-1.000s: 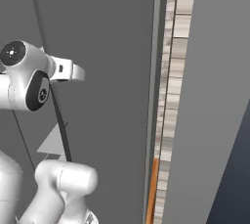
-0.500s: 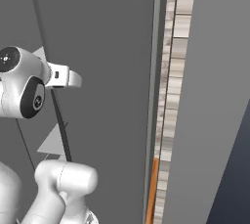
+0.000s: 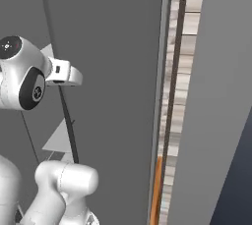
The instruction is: Take the onion and lemon wedge out of the freezer and place them in the tupperware container on the counter. Then put the tupperware containing the vegetables back in the freezer.
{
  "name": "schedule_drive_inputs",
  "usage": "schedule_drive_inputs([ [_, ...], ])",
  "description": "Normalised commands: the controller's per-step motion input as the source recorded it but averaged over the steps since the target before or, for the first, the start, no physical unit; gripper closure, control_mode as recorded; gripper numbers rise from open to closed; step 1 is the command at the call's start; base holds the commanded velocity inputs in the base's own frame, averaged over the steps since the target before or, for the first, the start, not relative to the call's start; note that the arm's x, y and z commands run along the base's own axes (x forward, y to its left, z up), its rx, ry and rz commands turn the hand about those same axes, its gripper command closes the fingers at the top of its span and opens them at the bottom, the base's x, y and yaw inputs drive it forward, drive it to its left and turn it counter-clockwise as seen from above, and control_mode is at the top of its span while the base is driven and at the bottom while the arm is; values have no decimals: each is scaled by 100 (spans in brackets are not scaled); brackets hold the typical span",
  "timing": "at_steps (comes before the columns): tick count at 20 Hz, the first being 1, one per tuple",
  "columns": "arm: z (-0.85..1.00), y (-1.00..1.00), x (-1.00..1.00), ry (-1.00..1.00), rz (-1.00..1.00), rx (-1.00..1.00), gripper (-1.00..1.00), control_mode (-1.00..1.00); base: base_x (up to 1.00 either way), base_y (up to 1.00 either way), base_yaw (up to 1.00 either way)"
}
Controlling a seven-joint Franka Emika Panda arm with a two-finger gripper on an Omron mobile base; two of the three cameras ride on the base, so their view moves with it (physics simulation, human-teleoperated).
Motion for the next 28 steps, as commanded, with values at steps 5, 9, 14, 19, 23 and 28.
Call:
schedule_drive_inputs([
  [5, 0, 0, 0, 0, 0, 0, -100, 100, 3, 62, 3],
  [9, 0, 0, 0, 0, 0, 0, -100, 100, 18, 54, 1],
  [14, 0, 0, 0, 0, 0, 0, -100, 100, 12, 29, 0],
  [19, 0, 0, 0, 0, 0, 0, -100, 100, 16, 0, 0],
  [23, 0, 0, 0, 0, 0, 0, -100, 100, 6, 0, 0],
  [28, 0, 0, 0, 0, 0, 0, -100, 100, 0, 0, 0],
])
